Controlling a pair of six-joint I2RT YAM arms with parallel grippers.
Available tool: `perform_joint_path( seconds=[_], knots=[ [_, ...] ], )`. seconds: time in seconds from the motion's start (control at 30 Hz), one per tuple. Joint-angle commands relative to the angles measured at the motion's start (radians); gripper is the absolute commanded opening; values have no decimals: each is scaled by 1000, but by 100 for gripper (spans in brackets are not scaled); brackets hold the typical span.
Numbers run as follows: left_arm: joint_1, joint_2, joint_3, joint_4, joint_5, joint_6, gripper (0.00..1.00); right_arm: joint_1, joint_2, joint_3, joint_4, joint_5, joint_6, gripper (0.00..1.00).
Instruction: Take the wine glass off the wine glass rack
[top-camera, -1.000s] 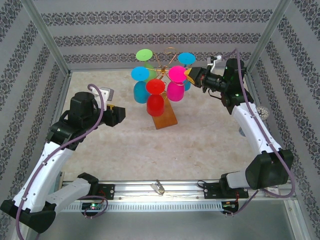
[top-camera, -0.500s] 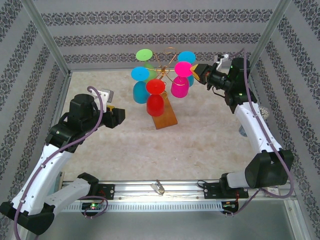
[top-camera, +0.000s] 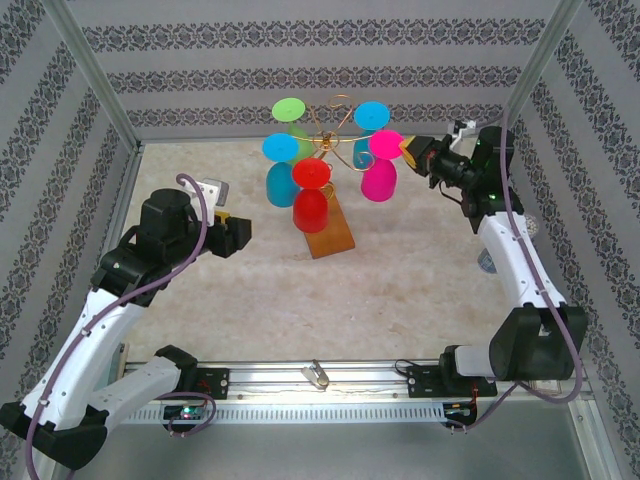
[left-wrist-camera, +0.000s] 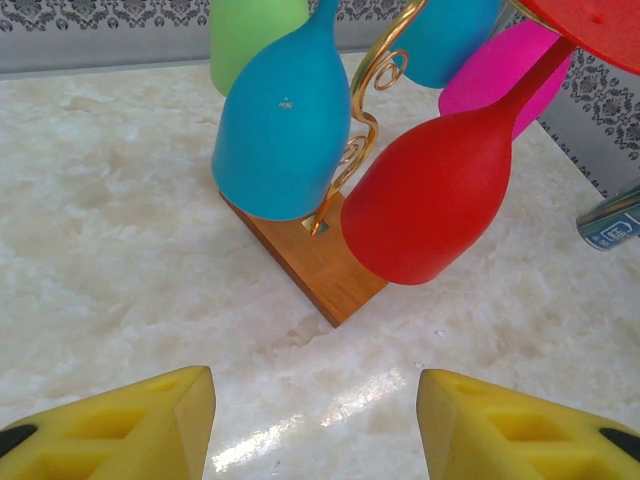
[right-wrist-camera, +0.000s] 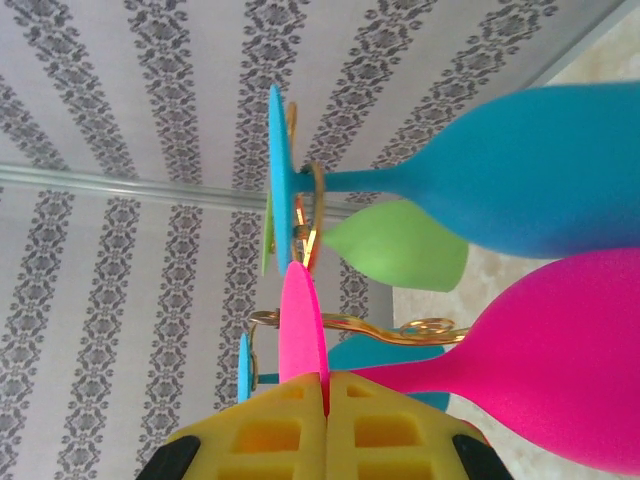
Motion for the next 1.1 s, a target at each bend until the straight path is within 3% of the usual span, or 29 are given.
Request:
perform_joint_path(
  seconds=[0.0, 0.43, 0.8, 0.97, 1.07],
  knots=[
    [-22, -10, 13, -50, -25, 1, 56, -23, -64, -33, 8, -36, -24, 0],
    [-58, -18, 17, -147, -83, -50, 54, -64, -216, -214, -80, -81, -123, 0],
    [-65, -29, -2, -183, -76, -96, 54, -66, -407, -314, -310, -64, -315, 0],
    [-70, -25, -6, -219, -67, -127, 54, -10, -535, -336, -444, -6, -420, 0],
    [-80, -25, -9, -241, -56, -136, 53, 94, -600, -349, -516, 74, -463, 0]
  ],
)
